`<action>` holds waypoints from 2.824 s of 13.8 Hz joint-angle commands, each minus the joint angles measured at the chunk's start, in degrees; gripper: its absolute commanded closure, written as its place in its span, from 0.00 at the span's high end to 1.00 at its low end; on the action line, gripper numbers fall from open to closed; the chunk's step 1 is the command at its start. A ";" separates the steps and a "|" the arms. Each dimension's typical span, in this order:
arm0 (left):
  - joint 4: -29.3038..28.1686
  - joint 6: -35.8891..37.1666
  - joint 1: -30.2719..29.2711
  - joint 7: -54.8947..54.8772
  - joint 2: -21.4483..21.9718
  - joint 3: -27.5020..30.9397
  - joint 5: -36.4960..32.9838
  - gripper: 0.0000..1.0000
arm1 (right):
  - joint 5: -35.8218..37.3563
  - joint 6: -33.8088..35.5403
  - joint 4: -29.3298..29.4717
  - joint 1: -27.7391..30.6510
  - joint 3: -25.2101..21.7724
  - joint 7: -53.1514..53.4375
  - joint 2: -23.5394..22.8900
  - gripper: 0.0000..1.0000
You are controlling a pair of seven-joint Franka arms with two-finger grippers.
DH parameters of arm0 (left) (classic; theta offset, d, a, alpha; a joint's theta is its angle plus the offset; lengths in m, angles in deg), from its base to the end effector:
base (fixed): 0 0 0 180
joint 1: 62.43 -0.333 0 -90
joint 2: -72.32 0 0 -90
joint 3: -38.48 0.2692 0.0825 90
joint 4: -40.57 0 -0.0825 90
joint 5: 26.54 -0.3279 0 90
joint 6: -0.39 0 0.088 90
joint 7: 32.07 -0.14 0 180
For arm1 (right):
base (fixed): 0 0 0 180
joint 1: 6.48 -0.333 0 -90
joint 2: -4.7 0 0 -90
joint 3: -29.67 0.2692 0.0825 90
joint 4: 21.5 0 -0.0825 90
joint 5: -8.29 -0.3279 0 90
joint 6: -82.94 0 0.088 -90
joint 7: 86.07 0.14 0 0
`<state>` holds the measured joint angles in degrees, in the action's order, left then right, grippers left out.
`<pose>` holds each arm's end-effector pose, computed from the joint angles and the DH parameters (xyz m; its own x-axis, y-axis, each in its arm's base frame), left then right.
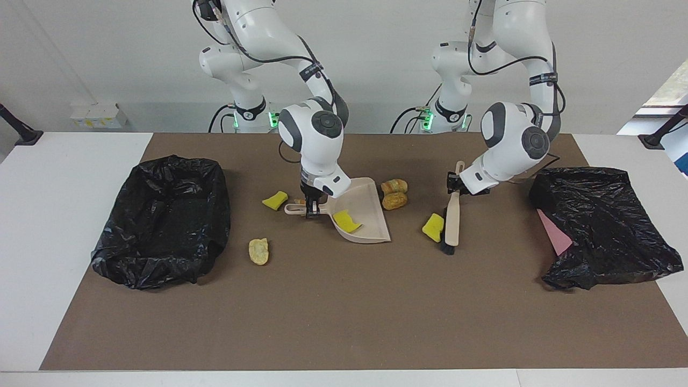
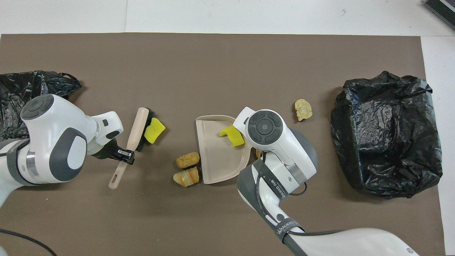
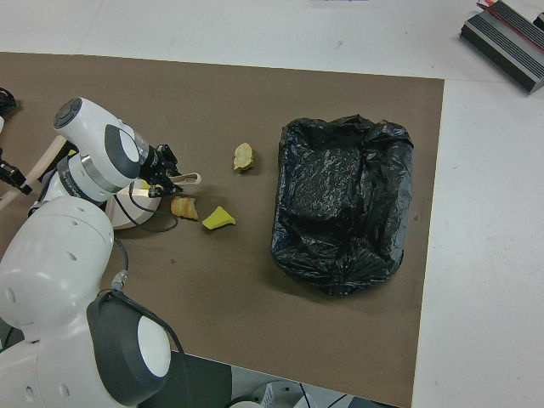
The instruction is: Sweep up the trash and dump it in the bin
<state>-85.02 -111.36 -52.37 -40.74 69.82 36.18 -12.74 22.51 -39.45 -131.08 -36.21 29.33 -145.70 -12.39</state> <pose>0.4345 -0.1190 0.3042 0.9292 -0.2645 -0.2580 -0.2065 -0.9508 0.2310 0.4867 0.2542 0.2920 -0.1185 0.9692 -0.2160 0.9916 0.1267 0.0245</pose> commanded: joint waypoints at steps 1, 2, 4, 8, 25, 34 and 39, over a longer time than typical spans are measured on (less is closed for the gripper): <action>-4.64 1.81 2.93 7.76 6.87 0.89 1.05 0.00 | 4.14 1.97 -1.69 -0.77 0.25 3.03 1.62 0.00; -6.48 1.37 3.81 12.40 8.63 0.88 1.14 0.00 | 4.76 2.06 -1.78 -0.77 0.25 4.08 1.71 0.00; -11.66 -0.21 5.05 16.83 13.28 0.89 1.23 0.00 | 5.64 3.73 -1.78 -1.91 0.25 7.41 2.15 0.00; -19.50 -4.96 7.76 22.45 18.84 0.88 1.84 0.00 | 6.43 6.10 -1.78 -2.09 0.33 11.27 2.59 0.00; -8.54 -17.35 25.34 26.25 5.23 0.80 16.06 0.00 | 5.91 5.23 -5.30 -5.43 1.21 11.38 5.31 0.00; -1.59 -3.49 17.72 23.62 7.86 1.94 13.04 0.00 | 4.50 2.86 -3.80 -3.15 1.21 13.31 3.56 0.00; 1.83 -1.80 11.30 20.29 4.54 2.11 2.57 0.00 | 4.50 4.35 -3.54 -2.53 1.04 17.00 3.47 0.00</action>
<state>-85.66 -113.93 -39.14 -18.55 76.77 38.72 -6.35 27.28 -35.10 -134.49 -39.55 29.92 -131.88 -8.91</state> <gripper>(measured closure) 0.736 0.692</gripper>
